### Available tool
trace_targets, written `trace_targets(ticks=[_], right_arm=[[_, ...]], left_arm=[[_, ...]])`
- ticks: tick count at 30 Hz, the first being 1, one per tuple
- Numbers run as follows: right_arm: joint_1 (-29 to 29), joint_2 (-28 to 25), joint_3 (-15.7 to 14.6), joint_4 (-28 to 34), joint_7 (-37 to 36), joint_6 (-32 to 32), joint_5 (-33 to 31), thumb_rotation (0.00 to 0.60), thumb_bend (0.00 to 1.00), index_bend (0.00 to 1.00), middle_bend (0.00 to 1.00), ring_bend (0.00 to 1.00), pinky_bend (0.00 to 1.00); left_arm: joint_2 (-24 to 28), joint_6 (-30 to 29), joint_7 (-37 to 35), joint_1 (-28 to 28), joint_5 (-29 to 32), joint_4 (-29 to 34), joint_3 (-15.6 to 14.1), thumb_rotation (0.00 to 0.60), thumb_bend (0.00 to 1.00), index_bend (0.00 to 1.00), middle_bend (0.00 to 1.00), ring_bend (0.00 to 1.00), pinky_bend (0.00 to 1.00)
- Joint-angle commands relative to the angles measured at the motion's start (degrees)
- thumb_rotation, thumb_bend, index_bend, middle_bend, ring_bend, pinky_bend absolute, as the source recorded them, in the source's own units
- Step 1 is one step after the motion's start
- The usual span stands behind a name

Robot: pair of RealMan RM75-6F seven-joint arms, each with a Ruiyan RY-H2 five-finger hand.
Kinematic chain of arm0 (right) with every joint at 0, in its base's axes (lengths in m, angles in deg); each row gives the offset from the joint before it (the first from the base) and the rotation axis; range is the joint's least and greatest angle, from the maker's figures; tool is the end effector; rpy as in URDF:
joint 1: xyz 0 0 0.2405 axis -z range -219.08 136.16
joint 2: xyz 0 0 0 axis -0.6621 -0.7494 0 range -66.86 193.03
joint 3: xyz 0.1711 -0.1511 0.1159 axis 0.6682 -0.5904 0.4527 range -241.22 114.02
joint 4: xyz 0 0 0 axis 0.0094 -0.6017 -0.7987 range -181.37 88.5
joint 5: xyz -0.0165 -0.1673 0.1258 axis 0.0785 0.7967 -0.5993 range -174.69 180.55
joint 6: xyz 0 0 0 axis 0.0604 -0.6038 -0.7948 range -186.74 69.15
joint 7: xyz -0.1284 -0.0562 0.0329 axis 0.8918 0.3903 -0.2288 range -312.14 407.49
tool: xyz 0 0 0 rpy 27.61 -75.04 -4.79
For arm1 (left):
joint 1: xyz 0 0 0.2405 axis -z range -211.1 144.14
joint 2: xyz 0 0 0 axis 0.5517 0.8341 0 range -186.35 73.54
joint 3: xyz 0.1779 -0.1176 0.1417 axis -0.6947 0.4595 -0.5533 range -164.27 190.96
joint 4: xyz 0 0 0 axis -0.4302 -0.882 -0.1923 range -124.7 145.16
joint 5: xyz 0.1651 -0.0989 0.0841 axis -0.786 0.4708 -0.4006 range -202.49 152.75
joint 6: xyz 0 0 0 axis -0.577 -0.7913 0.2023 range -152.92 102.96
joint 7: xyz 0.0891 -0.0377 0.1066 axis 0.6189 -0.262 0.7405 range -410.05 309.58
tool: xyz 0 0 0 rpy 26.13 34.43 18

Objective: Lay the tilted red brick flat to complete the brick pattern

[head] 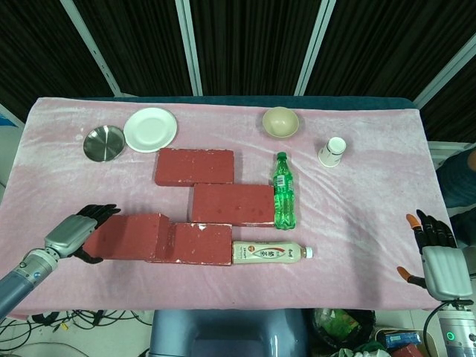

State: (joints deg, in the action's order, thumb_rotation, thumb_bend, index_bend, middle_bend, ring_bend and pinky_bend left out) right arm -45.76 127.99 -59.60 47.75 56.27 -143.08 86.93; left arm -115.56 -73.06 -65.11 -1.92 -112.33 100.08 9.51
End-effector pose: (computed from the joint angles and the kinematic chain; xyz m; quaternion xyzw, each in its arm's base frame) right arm -0.3087 -0.1814 0.1543 0.6020 -0.3664 0.3514 0.6163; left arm -0.2828 0.2750 0.1061 -0.7626 -0.4660 -0.2465 0.3750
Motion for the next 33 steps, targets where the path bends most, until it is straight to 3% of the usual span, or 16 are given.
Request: trace_targets(ticks=[1,20,33], right_arm=[[0.0,0.0,0.0,0.0,0.0,0.0,0.0,0.600,0.04,0.00,0.00,0.00,0.08],[-0.2,-0.2,-0.1,0.0,0.6,0.5,-0.1,0.600,0.04,0.00,0.00,0.00,0.08],[-0.2,-0.2,-0.1,0.2,1.1,0.6,-0.3,0.600,0.04,0.00,0.00,0.00,0.08]], left_arm=[[-1.1,0.2,0.3,0.0,0.7,-0.5,0.2,0.600,0.00,0.00,0.00,0.00,0.00],[-4.5,1.5,3.9,0.9,3.0,-1.8,1.0,0.600,0.00,0.00,0.04,0.00,0.00],[-4.2,0.1,7.0,0.4,4.1,0.4,1.2,0.600,0.00,0.00,0.04,0.00,0.00]])
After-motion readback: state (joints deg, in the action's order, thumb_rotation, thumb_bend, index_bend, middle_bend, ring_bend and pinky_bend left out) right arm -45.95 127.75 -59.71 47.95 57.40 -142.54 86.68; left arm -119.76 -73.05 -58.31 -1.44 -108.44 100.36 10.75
